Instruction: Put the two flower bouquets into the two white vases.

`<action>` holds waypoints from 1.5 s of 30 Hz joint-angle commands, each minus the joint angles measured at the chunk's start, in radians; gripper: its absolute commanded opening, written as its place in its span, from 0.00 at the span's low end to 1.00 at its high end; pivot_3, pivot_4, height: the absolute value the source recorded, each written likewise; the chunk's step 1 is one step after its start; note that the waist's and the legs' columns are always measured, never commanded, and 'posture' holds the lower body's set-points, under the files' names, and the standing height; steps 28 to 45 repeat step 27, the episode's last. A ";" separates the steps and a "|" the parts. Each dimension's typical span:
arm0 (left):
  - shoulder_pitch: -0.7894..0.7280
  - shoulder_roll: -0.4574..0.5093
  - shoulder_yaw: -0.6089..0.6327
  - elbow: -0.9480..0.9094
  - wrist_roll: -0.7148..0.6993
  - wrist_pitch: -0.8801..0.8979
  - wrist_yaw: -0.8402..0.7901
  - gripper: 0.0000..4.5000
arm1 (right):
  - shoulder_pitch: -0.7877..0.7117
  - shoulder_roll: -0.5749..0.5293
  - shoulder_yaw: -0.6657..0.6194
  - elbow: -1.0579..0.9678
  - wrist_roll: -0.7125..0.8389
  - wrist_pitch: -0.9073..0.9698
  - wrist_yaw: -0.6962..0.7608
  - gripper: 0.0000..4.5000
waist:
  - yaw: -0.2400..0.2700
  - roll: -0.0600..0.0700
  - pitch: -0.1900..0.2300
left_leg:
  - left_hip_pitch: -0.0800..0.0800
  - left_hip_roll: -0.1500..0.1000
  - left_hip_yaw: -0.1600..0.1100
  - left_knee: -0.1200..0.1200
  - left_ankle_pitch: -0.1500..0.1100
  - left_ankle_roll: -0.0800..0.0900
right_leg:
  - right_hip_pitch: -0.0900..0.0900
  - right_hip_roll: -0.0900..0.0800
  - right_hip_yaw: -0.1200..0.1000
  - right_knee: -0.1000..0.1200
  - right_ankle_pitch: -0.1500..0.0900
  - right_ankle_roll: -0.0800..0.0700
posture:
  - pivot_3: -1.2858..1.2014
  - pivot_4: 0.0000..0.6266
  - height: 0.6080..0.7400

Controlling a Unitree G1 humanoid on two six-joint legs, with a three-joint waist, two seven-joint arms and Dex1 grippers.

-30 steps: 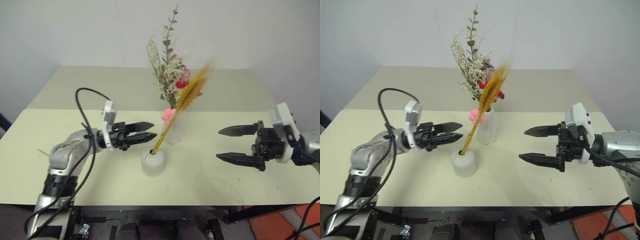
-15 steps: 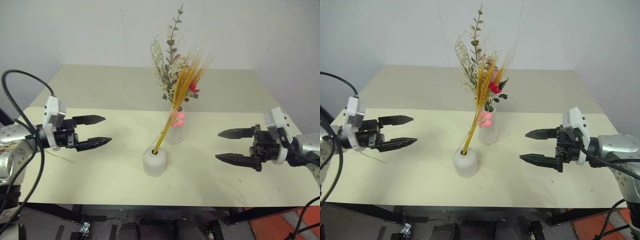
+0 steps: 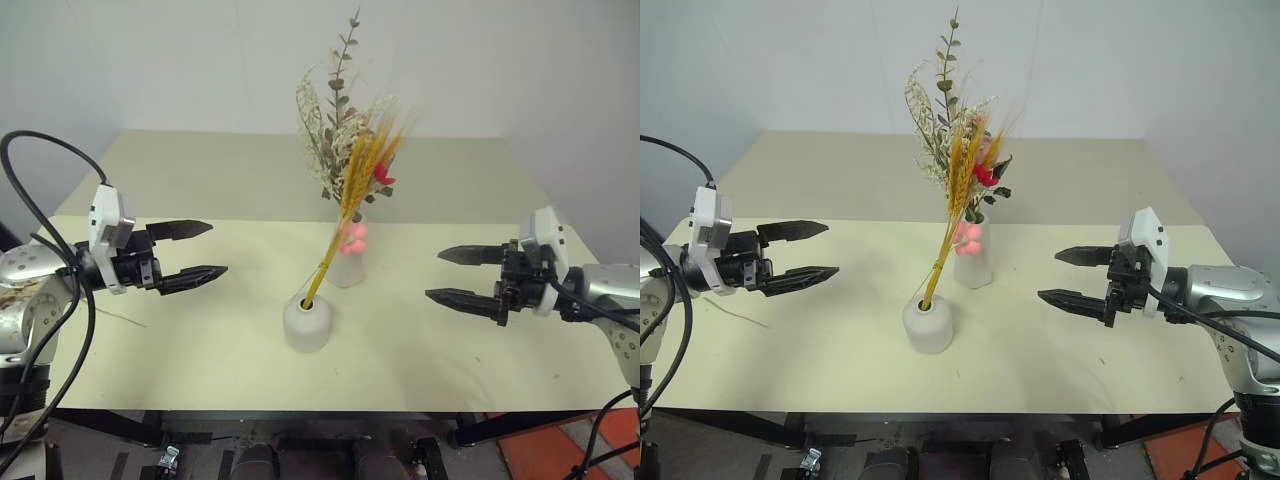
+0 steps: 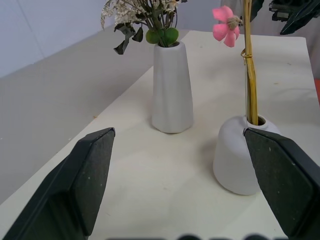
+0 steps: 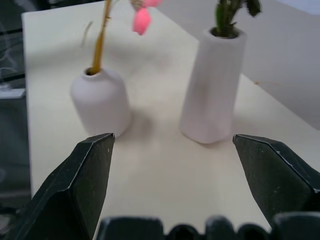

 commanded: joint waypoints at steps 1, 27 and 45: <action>-0.037 -0.013 0.000 -0.014 0.018 0.001 0.062 0.99 | 0.035 -0.006 -0.047 -0.040 0.004 -0.006 -0.016 1.00 | 0.001 0.000 0.000 | 0.000 0.000 0.000 0.000 0.000 0.000 | 0.000 0.000 0.000 0.000 0.000 0.000 | 0.52 0.24 1.00; 0.190 -0.061 0.102 -0.278 0.123 0.079 0.480 0.99 | -0.015 0.087 0.047 0.043 -0.158 -0.043 -0.178 1.00 | 0.001 0.000 0.000 | 0.000 0.000 0.000 0.000 0.000 0.000 | 0.001 0.000 0.000 0.000 0.000 0.001 | 0.52 0.24 1.00; 0.190 -0.061 0.102 -0.278 0.123 0.079 0.480 0.99 | -0.015 0.087 0.047 0.043 -0.158 -0.043 -0.178 1.00 | 0.001 0.000 0.000 | 0.000 0.000 0.000 0.000 0.000 0.000 | 0.001 0.000 0.000 0.000 0.000 0.001 | 0.52 0.24 1.00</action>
